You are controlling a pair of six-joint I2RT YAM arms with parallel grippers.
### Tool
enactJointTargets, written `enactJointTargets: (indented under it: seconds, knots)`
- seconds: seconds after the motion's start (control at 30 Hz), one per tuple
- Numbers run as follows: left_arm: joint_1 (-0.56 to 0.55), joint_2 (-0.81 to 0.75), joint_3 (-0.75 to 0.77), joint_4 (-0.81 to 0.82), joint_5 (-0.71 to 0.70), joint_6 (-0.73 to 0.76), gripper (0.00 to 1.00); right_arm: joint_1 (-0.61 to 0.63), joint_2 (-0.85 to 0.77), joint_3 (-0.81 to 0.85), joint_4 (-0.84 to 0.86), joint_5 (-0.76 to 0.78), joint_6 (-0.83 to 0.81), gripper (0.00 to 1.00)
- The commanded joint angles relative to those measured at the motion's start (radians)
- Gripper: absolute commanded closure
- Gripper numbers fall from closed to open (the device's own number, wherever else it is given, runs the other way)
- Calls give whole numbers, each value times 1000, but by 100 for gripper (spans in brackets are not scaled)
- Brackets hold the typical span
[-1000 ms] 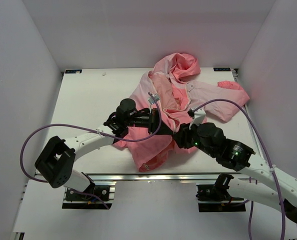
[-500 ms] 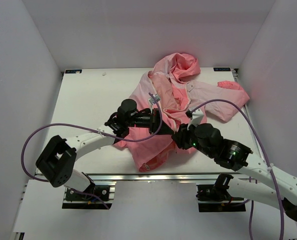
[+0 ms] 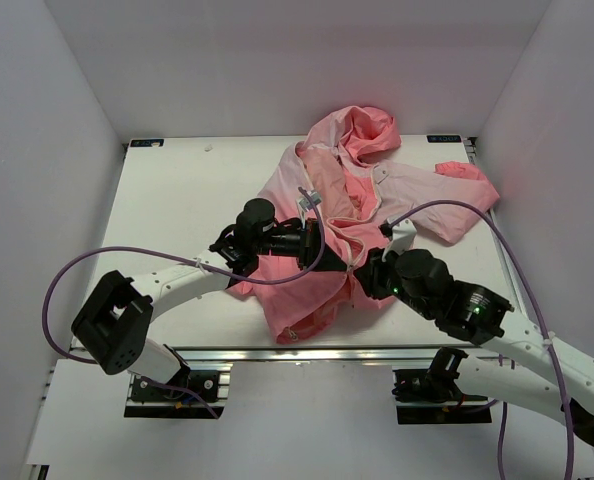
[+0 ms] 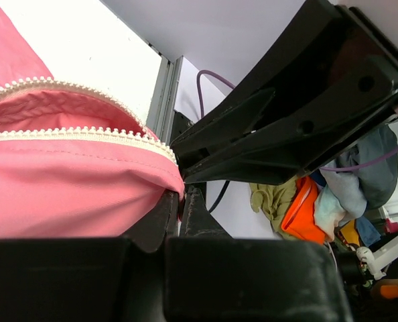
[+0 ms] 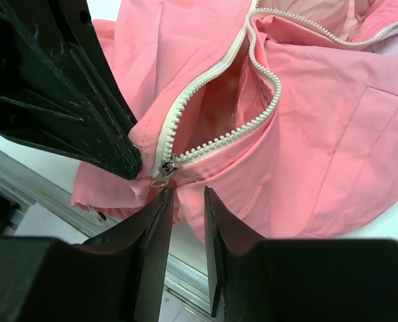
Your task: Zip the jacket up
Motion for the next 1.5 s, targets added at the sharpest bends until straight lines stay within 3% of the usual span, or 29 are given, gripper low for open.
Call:
enactJointTargets:
  seconds: [0.0, 0.2, 0.37, 0.67, 0.97, 1.27, 1.47]
  knots:
    - [-6, -28, 29, 4, 18, 18, 100, -2, 8, 20, -3, 7, -41, 69]
    - [-6, -28, 36, -5, 15, 15, 100, -2, 32, 23, 40, -124, -114, 66]
    - [-6, -26, 37, -5, 14, 10, 100, -3, 65, 23, 28, -142, -141, 62]
    - [-6, -29, 37, -6, 20, 16, 100, -2, 74, -13, 90, 34, -76, 62]
    - [-6, -22, 36, -9, 20, 13, 100, -2, 20, -48, 174, 34, -64, 63]
    - [-6, -23, 37, -23, 3, 21, 100, -2, -24, -39, 92, 120, -15, 82]
    - [-6, -12, 54, -31, 3, 19, 100, -2, -17, -30, 86, 97, -26, 76]
